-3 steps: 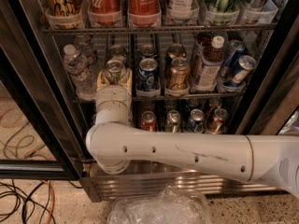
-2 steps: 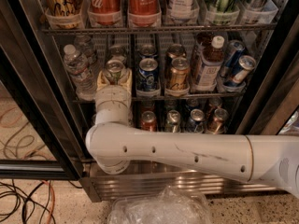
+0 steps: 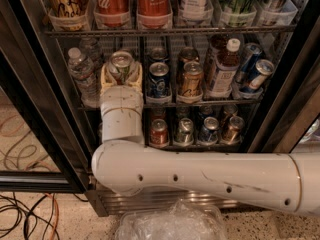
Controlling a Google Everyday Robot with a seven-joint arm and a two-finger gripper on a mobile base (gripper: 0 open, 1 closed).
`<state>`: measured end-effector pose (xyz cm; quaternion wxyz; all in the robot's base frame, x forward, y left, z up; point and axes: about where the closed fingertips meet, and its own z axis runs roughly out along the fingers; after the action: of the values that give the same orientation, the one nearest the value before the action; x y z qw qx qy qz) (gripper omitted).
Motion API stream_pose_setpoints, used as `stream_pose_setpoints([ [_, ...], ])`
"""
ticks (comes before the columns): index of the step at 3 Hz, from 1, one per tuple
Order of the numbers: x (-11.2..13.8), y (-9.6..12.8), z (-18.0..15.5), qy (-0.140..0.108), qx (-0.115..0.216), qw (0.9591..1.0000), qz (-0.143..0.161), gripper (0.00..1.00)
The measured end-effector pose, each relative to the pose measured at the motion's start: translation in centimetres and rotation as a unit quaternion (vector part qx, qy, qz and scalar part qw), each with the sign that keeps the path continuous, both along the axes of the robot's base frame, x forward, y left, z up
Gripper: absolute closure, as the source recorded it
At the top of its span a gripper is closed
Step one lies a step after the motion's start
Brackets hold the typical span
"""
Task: Pick 7up can from middle shelf of fridge
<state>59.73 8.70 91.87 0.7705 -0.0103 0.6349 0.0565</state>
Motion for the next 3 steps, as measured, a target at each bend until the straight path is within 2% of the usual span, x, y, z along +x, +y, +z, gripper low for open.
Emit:
stream_pose_setpoints([
  [1,-2.8,0.7,1.0,0.0,0.001,0.9992,0.041,1.0],
  [2,-5.2,0.4,-0.6,0.021,0.009,0.995,0.097,1.0],
  [3,-7.3,-0.4,-2.3,0.031,0.021,0.9875,0.153,1.0],
])
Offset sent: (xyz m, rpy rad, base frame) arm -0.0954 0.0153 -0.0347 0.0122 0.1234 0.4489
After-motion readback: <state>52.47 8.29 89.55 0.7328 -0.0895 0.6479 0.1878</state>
